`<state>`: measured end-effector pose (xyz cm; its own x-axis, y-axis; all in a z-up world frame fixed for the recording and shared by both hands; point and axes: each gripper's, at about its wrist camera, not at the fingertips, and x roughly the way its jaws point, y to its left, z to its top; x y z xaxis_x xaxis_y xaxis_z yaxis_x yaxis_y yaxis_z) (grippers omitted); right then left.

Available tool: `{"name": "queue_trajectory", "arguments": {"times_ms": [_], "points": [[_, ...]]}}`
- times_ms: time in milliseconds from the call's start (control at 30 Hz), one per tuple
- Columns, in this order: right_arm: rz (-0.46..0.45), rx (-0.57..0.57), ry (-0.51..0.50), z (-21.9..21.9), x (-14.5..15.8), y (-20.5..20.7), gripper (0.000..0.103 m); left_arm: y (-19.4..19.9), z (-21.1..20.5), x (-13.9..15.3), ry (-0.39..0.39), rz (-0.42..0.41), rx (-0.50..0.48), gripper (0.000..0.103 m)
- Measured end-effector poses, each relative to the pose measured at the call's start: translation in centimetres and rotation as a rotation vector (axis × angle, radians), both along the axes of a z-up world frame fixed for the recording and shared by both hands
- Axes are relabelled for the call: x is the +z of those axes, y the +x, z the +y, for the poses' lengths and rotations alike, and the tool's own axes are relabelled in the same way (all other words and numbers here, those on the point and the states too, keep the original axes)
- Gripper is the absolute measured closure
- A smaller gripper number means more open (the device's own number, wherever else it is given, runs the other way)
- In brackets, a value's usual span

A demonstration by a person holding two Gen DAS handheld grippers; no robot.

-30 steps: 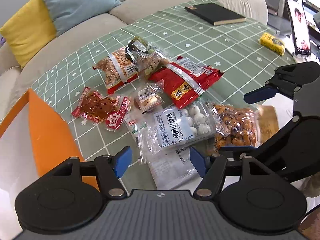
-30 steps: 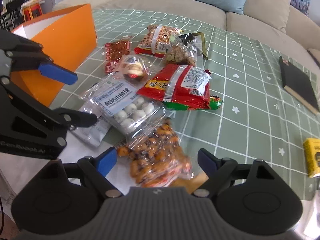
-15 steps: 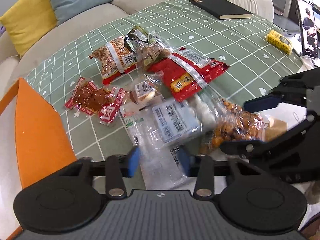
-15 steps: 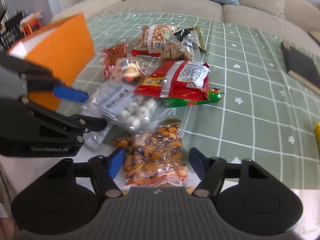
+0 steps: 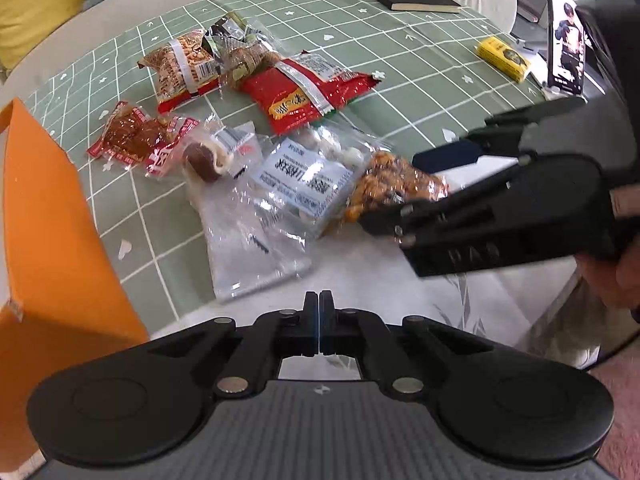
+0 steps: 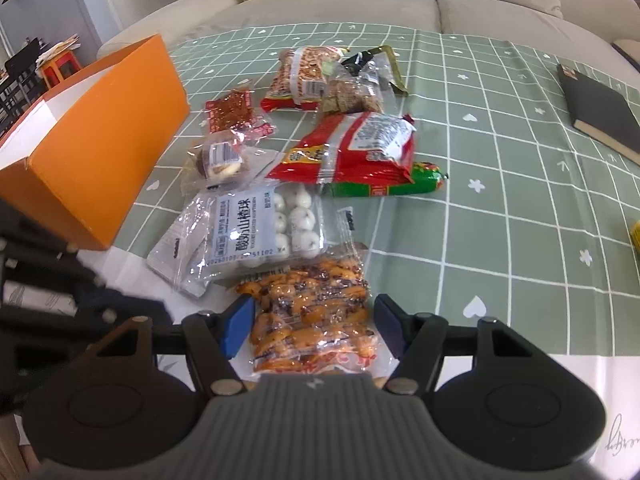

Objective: Organize snacks
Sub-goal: 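Reach the left tool to the hawthorn-ball bag while the right tool reaches the peanut bag, then grasp the hawthorn-ball bag with the left tool while the right tool grasps the peanut bag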

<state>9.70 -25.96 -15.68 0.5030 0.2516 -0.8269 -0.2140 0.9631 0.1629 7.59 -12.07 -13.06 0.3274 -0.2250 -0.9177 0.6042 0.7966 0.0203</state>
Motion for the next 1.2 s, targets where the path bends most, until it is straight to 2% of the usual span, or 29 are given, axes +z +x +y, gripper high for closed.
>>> {"name": "queue_trajectory", "arguments": {"times_ms": [67,167,200,233,267,333,400,600,833,967,1100,1200], "points": [[0.002,-0.004,-0.006,-0.1,0.0,-0.2,0.039,-0.2,0.3,0.2,0.005,-0.012,0.0,0.101],[0.009,-0.015,0.005,-0.4,0.1,-0.3,0.038,-0.5,0.7,1.1,0.015,-0.095,-0.005,0.084],[0.014,-0.017,0.013,-0.6,0.1,-0.2,0.038,-0.4,0.7,1.3,0.017,-0.113,-0.012,0.075],[0.019,-0.021,0.022,-0.7,0.1,-0.2,0.037,-0.2,0.7,1.5,0.021,-0.128,-0.018,0.062],[0.022,-0.025,0.029,-0.9,0.1,-0.2,0.036,-0.1,0.6,1.7,0.025,-0.142,-0.026,0.055],[0.026,-0.027,0.035,-1.0,0.1,0.0,0.035,0.2,0.4,1.9,0.027,-0.174,-0.053,0.036],[0.021,-0.023,0.026,-0.8,0.0,0.1,0.035,0.5,0.2,1.9,0.036,-0.208,-0.09,0.026],[-0.001,-0.06,-0.004,-1.1,-0.2,0.7,0.035,1.5,-1.4,0.9,0.09,-0.249,-0.209,0.023],[-0.002,-0.081,-0.013,-1.8,-0.2,0.8,0.035,3.1,-2.9,-0.5,0.111,-0.228,-0.322,0.018],[-0.004,-0.076,-0.015,-1.7,-0.2,0.8,0.034,4.0,-3.5,-1.4,0.117,-0.195,-0.336,0.018],[-0.005,-0.08,-0.015,-1.8,-0.2,0.8,0.035,3.9,-3.6,-1.5,0.102,-0.182,-0.32,0.031],[-0.014,-0.086,-0.017,-1.9,-0.1,0.7,0.038,3.6,-3.4,-1.2,0.098,-0.185,-0.267,0.033]]}}
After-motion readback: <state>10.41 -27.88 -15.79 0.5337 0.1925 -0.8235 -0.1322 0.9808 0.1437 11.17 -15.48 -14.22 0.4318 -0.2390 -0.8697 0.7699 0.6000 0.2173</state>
